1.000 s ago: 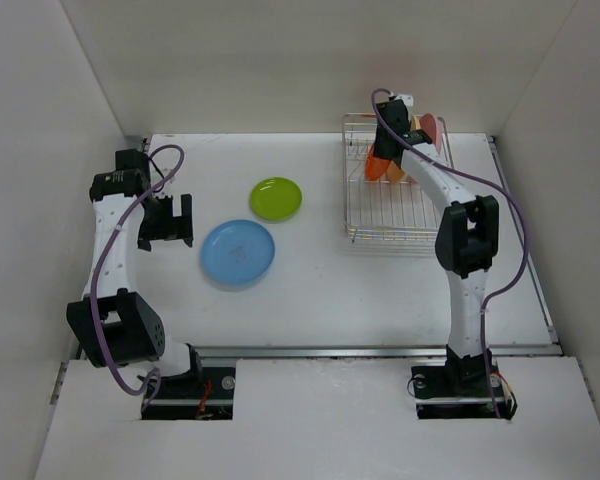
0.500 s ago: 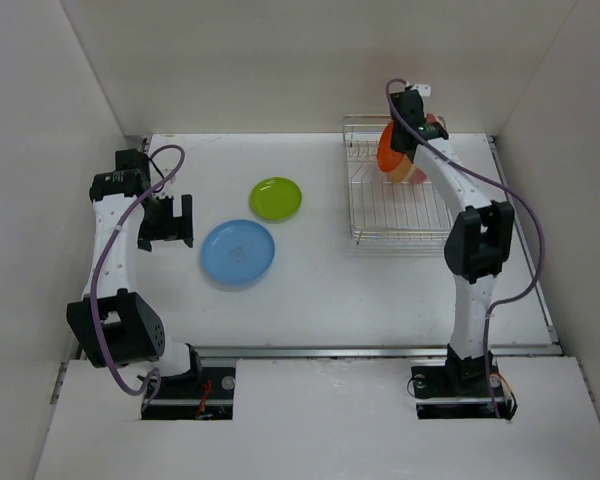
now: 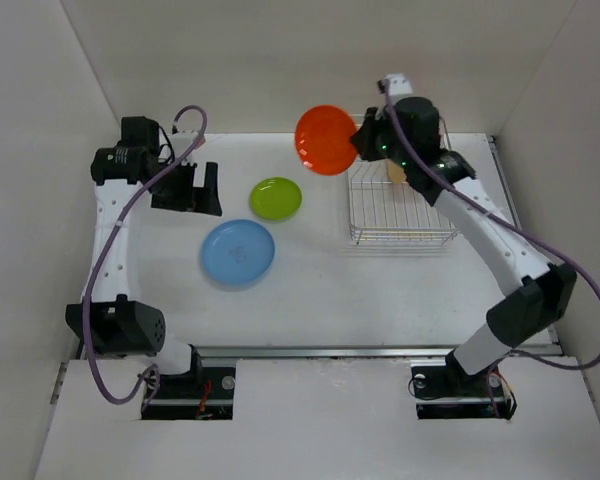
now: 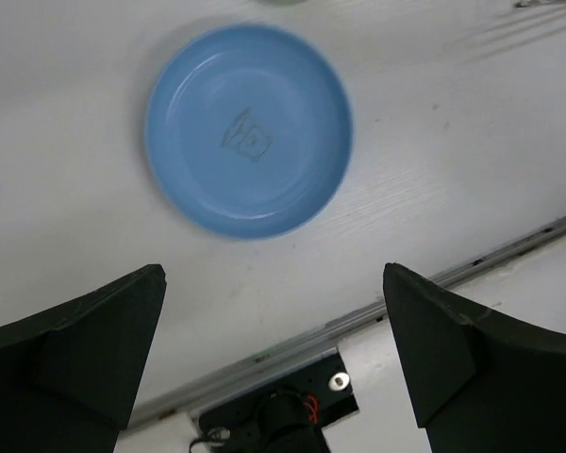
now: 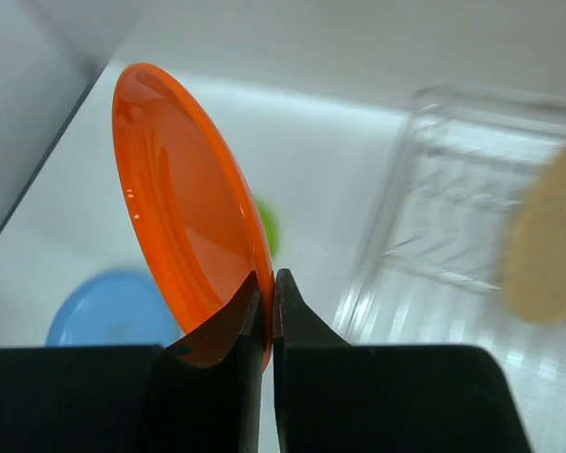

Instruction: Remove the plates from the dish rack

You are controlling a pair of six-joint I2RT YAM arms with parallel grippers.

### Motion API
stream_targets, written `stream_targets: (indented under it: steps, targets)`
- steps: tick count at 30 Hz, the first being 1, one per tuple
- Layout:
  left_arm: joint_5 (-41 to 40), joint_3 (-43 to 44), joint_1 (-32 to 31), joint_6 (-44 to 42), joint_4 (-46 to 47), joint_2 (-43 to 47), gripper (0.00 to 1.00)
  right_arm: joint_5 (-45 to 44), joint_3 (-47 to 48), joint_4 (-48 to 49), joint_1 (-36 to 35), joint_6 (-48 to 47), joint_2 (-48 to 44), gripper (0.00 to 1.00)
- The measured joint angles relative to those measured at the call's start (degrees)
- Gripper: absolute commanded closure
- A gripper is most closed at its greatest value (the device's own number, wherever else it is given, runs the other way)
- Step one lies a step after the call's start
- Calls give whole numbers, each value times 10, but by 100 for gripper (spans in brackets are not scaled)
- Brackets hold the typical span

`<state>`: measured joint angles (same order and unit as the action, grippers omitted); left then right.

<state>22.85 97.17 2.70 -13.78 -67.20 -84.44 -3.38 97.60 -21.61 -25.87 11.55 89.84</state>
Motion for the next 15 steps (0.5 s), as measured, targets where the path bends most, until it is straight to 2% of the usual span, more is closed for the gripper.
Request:
stream_targets:
  steps: [3,7,15]
  targets:
    - [51,48,-30,-10,-1,-40,4,110,-53,32,-32,4,54,100]
    - [96,61,-57,-22,-2,-104,7,215,-114,54,-61,17,119,100]
    - [112,63,-93,-31,-1,-227,29,330,-141,136,-73,48,134,100]
